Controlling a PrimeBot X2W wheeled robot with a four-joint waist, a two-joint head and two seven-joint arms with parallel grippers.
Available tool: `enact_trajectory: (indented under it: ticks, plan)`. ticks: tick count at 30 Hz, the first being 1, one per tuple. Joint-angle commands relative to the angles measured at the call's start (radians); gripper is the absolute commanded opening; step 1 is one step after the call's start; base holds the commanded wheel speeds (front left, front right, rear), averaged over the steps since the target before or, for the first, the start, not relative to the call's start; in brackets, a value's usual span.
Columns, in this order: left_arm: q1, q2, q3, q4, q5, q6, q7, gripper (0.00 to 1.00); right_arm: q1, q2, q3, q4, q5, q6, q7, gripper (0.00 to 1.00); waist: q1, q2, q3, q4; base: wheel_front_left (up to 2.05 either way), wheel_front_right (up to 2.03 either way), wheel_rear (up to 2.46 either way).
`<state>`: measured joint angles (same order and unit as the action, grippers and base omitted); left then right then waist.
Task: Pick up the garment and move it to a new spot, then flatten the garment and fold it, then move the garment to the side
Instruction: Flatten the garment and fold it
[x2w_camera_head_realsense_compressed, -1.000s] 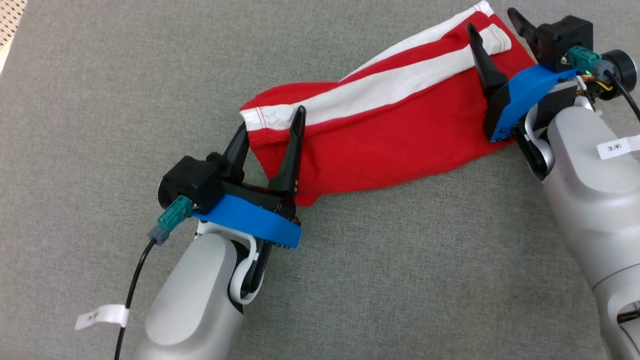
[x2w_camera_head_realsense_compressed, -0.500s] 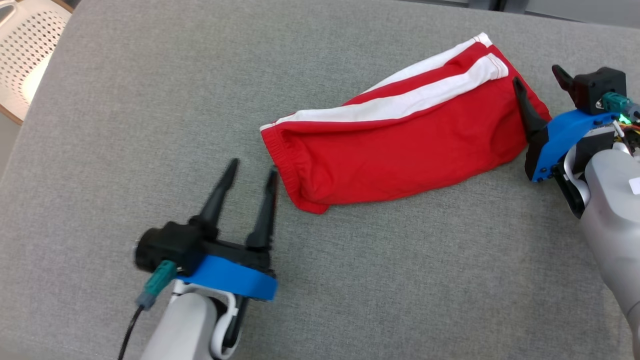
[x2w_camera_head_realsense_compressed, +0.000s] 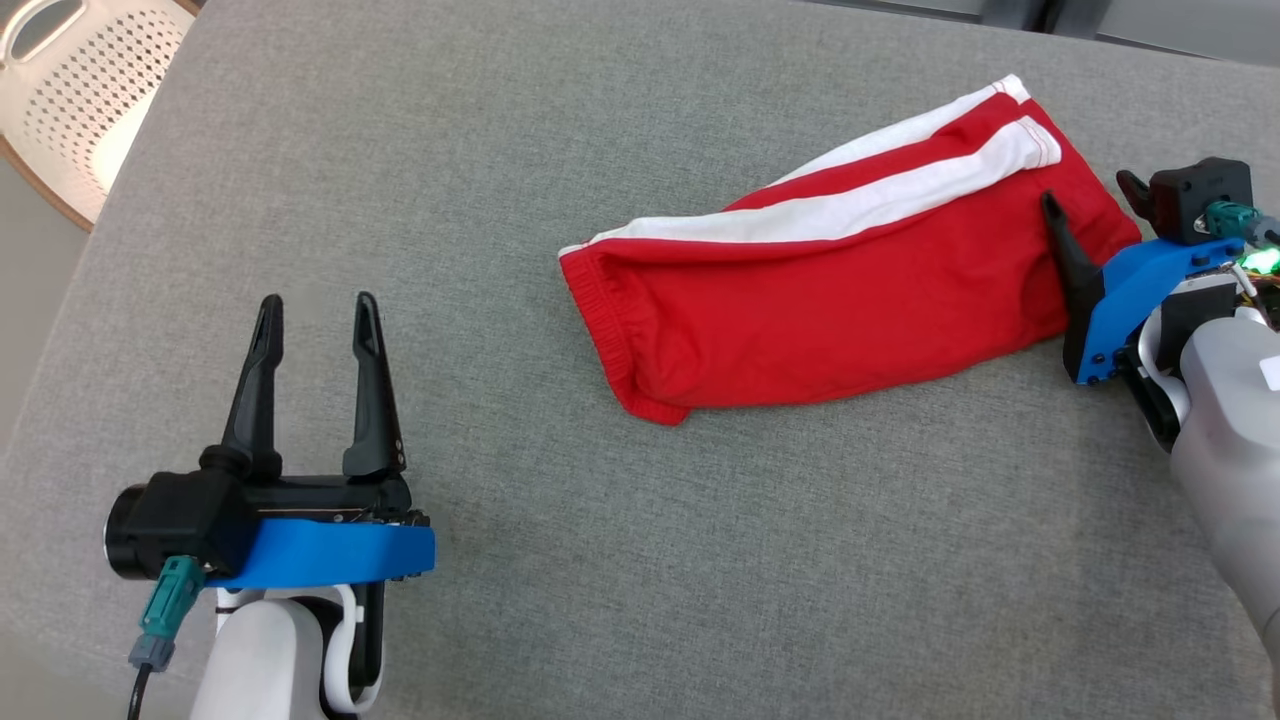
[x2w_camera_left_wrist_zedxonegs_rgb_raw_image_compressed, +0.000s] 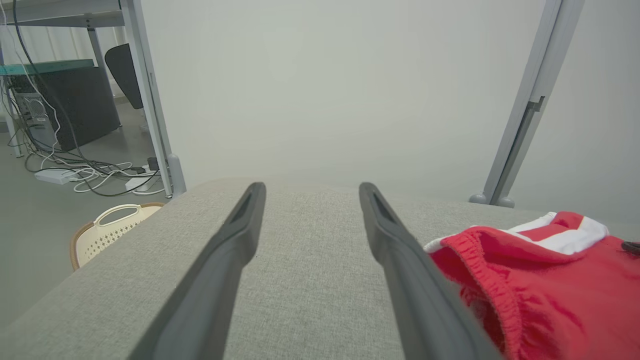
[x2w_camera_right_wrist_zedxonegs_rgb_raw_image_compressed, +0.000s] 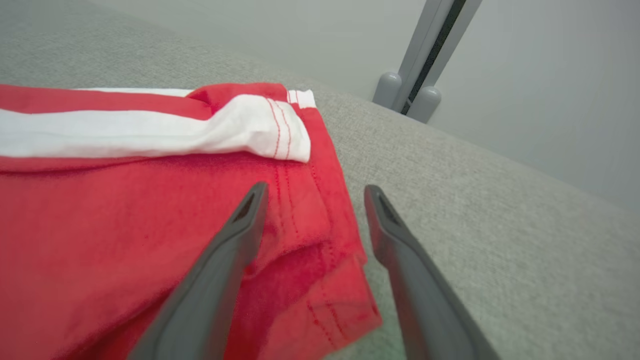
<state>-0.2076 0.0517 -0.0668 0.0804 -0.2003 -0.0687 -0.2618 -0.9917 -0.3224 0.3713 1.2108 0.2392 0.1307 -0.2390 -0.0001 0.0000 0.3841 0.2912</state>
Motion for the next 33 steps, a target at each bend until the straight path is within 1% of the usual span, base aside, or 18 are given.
enact_trajectory:
  ticks: [1, 9, 10, 11, 12, 13, 14, 20, 21, 22, 25, 27, 28, 29, 33]
  plan:
    - [0.014, -0.001, 0.007, -0.007, -0.009, 0.015, -0.004, 1.0, -0.012, -0.004, 0.002, 0.015, 0.011, 0.0, 0.017, 1.0, 0.0001, 0.0, 0.001, 0.008, 0.0, 0.0, 0.0]
    - [0.031, -0.001, -0.003, -0.009, -0.007, 0.036, -0.004, 1.0, 0.003, 0.011, 0.015, 0.056, 0.039, 0.0, 0.113, 1.0, 0.0001, 0.0, -0.004, 0.022, 0.0, 0.0, 0.0]
    - [0.03, -0.001, -0.005, -0.008, -0.005, 0.037, -0.004, 1.0, 0.011, 0.013, 0.018, 0.061, 0.047, 0.0, 0.135, 0.96, 0.0001, 0.0, -0.004, 0.022, 0.0, 0.0, 0.0]
    - [0.028, -0.001, -0.006, -0.007, -0.004, 0.037, -0.004, 1.0, 0.017, 0.016, 0.021, 0.063, 0.055, 0.0, 0.147, 0.48, 0.0001, 0.0, -0.004, 0.021, 0.0, 0.0, 0.0]
    - [0.026, -0.001, -0.006, -0.006, -0.004, 0.037, -0.004, 1.0, 0.018, 0.016, 0.024, 0.062, 0.064, 0.0, 0.151, 0.28, 0.0001, 0.0, -0.003, 0.02, 0.0, 0.0, 0.0]
    - [0.026, -0.001, -0.006, -0.006, -0.004, 0.037, -0.004, 1.0, 0.018, 0.016, 0.024, 0.062, 0.064, 0.0, 0.151, 0.28, 0.0001, 0.0, -0.003, 0.02, 0.0, 0.0, 0.0]
    - [0.021, -0.001, -0.002, -0.007, -0.007, 0.04, -0.004, 1.0, 0.023, 0.018, 0.035, 0.057, 0.077, 0.0, 0.157, 0.0, 0.0001, 0.0, -0.002, 0.014, 0.0, 0.0, 0.0]
    - [0.02, -0.001, 0.012, -0.004, 0.002, 0.033, -0.004, 1.0, 0.035, 0.016, 0.052, 0.0, 0.119, 0.0, 0.071, 0.0, 0.0001, 0.0, -0.022, -0.026, 0.0, 0.0, 0.0]
    - [0.02, -0.001, 0.012, -0.004, 0.002, 0.033, -0.004, 1.0, 0.035, 0.016, 0.052, 0.0, 0.119, 0.0, 0.071, 0.0, 0.0001, 0.0, -0.022, -0.026, 0.0, 0.0, 0.0]
    - [0.027, -0.001, 0.02, -0.003, 0.01, 0.031, -0.004, 1.0, 0.053, 0.022, 0.06, -0.02, 0.135, 0.0, 0.04, 0.0, 0.0001, 0.0, -0.036, -0.044, 0.0, 0.0, 0.0]
    - [0.039, -0.001, 0.035, -0.003, 0.023, 0.025, -0.004, 1.0, 0.098, 0.029, 0.065, -0.058, 0.164, 0.0, 0.003, 0.0, 0.0001, 0.0, -0.06, -0.078, 0.0, 0.0, 0.0]
    - [0.049, -0.001, 0.046, -0.006, 0.033, 0.021, -0.004, 1.0, 0.136, 0.035, 0.061, -0.091, 0.19, 0.0, -0.012, 0.0, 0.0001, 0.0, -0.077, -0.105, 0.0, 0.0, 0.0]
    - [0.059, -0.001, 0.055, -0.007, 0.044, 0.016, -0.004, 1.0, 0.18, 0.037, 0.056, -0.131, 0.213, 0.0, -0.021, 0.0, 0.0001, 0.0, -0.092, -0.131, 0.0, 0.0, 0.0]
    - [0.059, -0.001, 0.055, -0.007, 0.044, 0.016, -0.004, 1.0, 0.18, 0.037, 0.056, -0.131, 0.213, 0.0, -0.021, 0.0, 0.0001, 0.0, -0.092, -0.131, 0.0, 0.0, 0.0]
    - [0.078, -0.001, 0.075, -0.011, 0.059, 0.01, -0.004, 1.0, 0.277, 0.028, 0.027, -0.219, 0.243, 0.0, -0.026, 0.0, 0.0001, 0.0, -0.115, -0.178, 0.0, 0.0, 0.0]
